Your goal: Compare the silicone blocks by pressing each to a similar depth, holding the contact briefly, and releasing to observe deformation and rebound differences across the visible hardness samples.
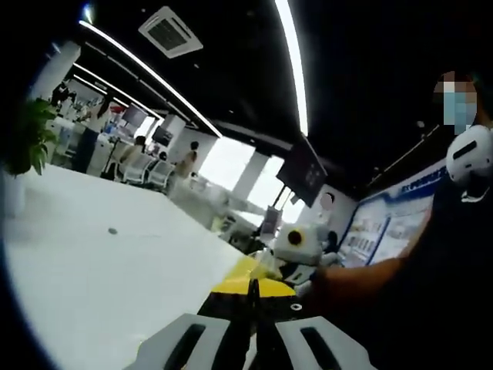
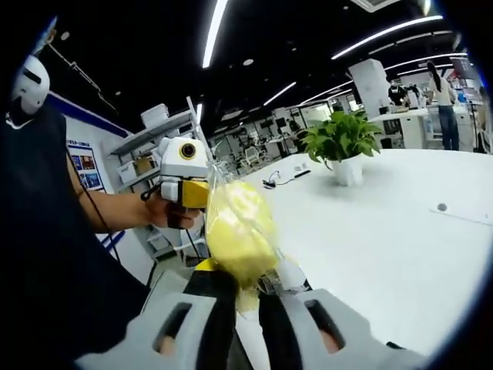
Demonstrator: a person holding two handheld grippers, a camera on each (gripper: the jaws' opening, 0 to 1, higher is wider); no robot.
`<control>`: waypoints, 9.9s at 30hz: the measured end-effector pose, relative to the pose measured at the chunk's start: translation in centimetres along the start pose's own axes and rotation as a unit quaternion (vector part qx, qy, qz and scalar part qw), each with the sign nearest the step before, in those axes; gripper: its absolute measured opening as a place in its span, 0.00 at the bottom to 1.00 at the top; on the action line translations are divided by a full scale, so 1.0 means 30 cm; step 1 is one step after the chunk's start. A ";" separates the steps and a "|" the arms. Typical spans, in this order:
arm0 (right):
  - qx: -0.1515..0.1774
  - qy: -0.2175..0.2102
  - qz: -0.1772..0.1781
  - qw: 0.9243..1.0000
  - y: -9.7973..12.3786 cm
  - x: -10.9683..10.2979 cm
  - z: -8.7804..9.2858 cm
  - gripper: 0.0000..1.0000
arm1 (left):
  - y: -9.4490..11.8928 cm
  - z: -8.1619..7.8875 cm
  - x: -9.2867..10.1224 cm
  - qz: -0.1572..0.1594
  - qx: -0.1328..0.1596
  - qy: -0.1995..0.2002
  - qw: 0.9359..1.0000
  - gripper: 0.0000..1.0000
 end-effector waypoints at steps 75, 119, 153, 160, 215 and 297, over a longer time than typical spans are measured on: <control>-0.029 0.017 -0.025 0.999 -0.063 0.002 -0.011 0.04 | 0.057 -0.007 -0.038 -0.057 0.024 -0.031 0.998 0.00; 0.017 0.030 0.059 0.998 -0.075 0.054 0.016 0.88 | 0.078 -0.047 0.001 -0.032 0.062 -0.007 0.998 0.00; -0.002 0.060 0.273 0.960 0.347 0.229 0.212 0.97 | 0.170 0.170 -0.313 -0.151 0.058 0.224 0.961 0.00; 0.004 0.044 0.283 0.958 0.368 0.220 0.247 0.97 | 0.196 0.263 -0.405 -0.159 0.057 0.278 0.946 0.00; 0.037 -0.019 0.355 0.934 0.446 0.224 0.257 0.96 | 0.337 0.559 -0.648 -0.312 -0.053 0.284 0.905 0.00; -0.053 0.012 0.319 0.946 0.468 0.312 0.364 0.97 | 0.460 0.188 -0.369 -0.327 -0.011 -0.117 0.938 1.00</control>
Point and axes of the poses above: the point that each gripper's makers call its tool centre point, and the gripper's own axes: y roughly backward along the fingers, x roughly to its right, z roughly out of its underside, the point moved 4 cm from there along y, roughly backward along the fingers, and after that the axes turned 1 degree about x, right-handed, at the moved point
